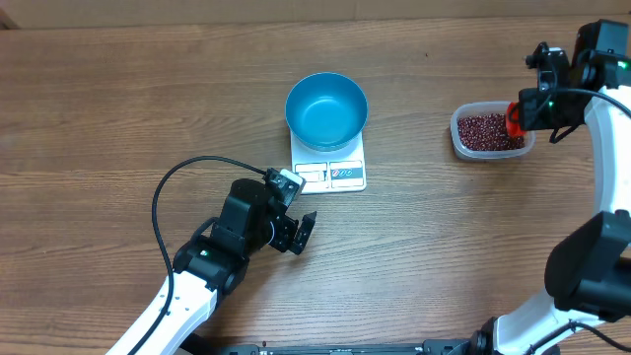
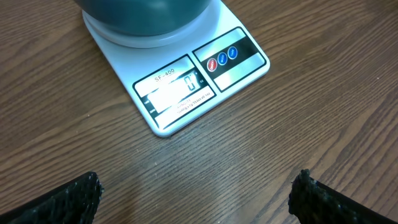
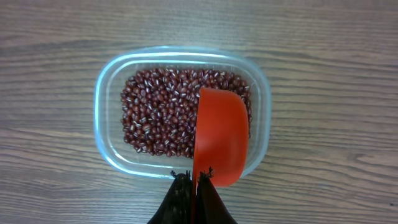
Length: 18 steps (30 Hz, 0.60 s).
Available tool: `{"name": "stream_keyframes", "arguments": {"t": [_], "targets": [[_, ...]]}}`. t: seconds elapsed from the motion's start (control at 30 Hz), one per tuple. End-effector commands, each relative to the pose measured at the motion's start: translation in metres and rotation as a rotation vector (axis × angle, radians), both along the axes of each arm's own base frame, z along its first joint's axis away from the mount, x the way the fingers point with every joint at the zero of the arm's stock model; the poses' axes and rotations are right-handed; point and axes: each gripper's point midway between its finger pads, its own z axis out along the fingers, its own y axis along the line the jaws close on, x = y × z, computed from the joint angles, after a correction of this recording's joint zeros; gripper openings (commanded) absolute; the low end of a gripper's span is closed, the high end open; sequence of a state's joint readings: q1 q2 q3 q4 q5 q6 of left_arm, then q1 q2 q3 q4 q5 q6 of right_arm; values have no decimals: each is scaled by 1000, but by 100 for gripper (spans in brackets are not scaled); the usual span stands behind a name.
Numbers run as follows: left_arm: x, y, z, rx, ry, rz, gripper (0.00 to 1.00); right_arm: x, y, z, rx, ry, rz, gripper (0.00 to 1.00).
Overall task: Scoop item into bowl and weigh 150g on scale
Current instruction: 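Drag the scoop through the beans with the right gripper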
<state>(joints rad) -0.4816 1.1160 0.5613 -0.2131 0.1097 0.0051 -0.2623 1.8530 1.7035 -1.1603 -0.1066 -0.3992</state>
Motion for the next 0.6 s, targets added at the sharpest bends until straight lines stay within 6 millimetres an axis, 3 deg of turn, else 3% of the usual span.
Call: {"name": "stream_keyframes", "arguments": {"t": [0.0, 0.23, 0.57], "targets": [[-2, 0, -4, -9, 19, 0, 100, 6, -6, -4, -26, 1, 19, 4], [-2, 0, -4, -9, 19, 0, 99, 10, -12, -29, -38, 55, 7, 4], [-2, 0, -4, -9, 19, 0, 100, 9, -15, -42, -20, 86, -27, 4]]}}
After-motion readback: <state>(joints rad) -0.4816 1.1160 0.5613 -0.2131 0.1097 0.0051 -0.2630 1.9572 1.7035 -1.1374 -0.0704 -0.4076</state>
